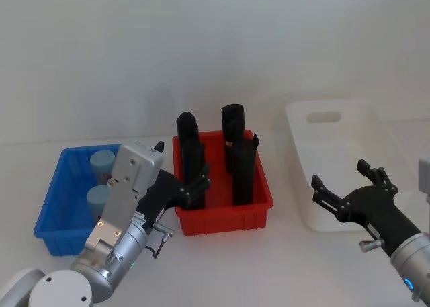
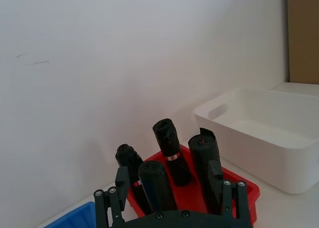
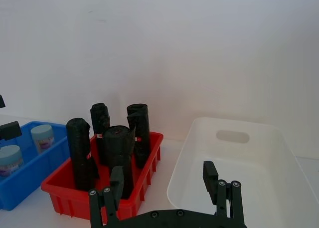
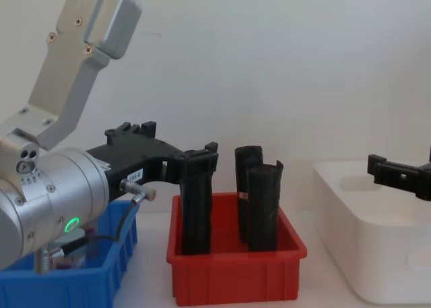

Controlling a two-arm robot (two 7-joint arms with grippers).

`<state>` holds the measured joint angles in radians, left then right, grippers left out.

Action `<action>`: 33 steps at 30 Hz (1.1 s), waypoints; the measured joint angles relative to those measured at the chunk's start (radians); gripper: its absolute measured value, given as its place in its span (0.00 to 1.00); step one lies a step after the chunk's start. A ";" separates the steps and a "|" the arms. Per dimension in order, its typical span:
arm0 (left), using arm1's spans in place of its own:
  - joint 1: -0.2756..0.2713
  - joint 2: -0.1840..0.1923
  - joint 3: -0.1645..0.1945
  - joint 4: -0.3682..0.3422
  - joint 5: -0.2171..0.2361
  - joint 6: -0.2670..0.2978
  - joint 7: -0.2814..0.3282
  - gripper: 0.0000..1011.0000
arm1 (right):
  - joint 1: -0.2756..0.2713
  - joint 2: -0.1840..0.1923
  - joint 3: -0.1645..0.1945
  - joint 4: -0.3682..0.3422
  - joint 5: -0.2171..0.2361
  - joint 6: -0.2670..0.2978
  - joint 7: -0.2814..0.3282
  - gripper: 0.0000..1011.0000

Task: Pick the cotton swabs from the blue box and place them into the white box.

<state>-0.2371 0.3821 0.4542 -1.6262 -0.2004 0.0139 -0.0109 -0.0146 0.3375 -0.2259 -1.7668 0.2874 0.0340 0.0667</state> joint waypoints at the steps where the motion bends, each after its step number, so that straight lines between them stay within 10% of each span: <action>1: 0.000 0.000 0.000 0.000 0.000 0.000 0.000 0.99 | 0.000 0.000 0.000 0.000 0.000 0.000 0.000 0.99; 33: 0.000 0.000 0.000 0.000 0.000 0.000 0.000 0.99 | 0.000 0.000 0.000 0.000 0.000 0.000 0.000 0.99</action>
<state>-0.2371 0.3821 0.4542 -1.6262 -0.2004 0.0138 -0.0109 -0.0146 0.3374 -0.2259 -1.7668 0.2874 0.0341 0.0667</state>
